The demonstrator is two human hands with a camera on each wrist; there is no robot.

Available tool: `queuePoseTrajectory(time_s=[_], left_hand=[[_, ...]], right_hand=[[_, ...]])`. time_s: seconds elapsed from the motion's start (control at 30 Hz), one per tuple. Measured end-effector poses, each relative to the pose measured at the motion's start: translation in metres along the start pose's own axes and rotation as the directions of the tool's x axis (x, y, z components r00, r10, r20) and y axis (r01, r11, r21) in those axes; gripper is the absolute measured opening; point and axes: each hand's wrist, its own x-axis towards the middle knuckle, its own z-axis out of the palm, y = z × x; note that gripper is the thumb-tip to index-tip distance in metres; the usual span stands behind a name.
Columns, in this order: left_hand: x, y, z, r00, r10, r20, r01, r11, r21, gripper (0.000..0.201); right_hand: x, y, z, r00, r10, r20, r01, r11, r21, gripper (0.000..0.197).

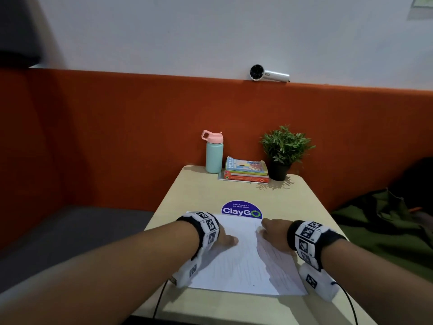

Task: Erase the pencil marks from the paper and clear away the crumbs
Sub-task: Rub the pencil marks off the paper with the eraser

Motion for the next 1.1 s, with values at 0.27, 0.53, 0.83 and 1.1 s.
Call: queuePoseTrajectory(time_s=[0.27,0.53,0.83,1.1], left_hand=[[0.012,0.011,0.009,0.975,0.218,0.040,-0.221,0.972,0.081,0.099],[0.019,0.021,-0.005,0.929,0.369,0.023,-0.370,0.929,0.034,0.106],[0.002,0.023,-0.016,1.000,0.014,-0.025,-0.013,0.999,0.052,0.118],[0.021,-0.010,-0.006,0.966,0.247,0.071,-0.257,0.942,0.215,0.121]], right_hand=[[0.005,0.003,0.002,1.000,0.002,-0.004,-0.001,0.998,0.065,0.035],[0.001,0.000,-0.001,0.999,-0.018,0.033,0.017,1.000,0.021,0.034],[0.000,0.014,-0.006,0.997,-0.064,0.035,0.058,0.989,0.139,0.034],[-0.020,0.053,-0.024,0.967,-0.117,-0.224,0.178,0.946,0.272,0.013]])
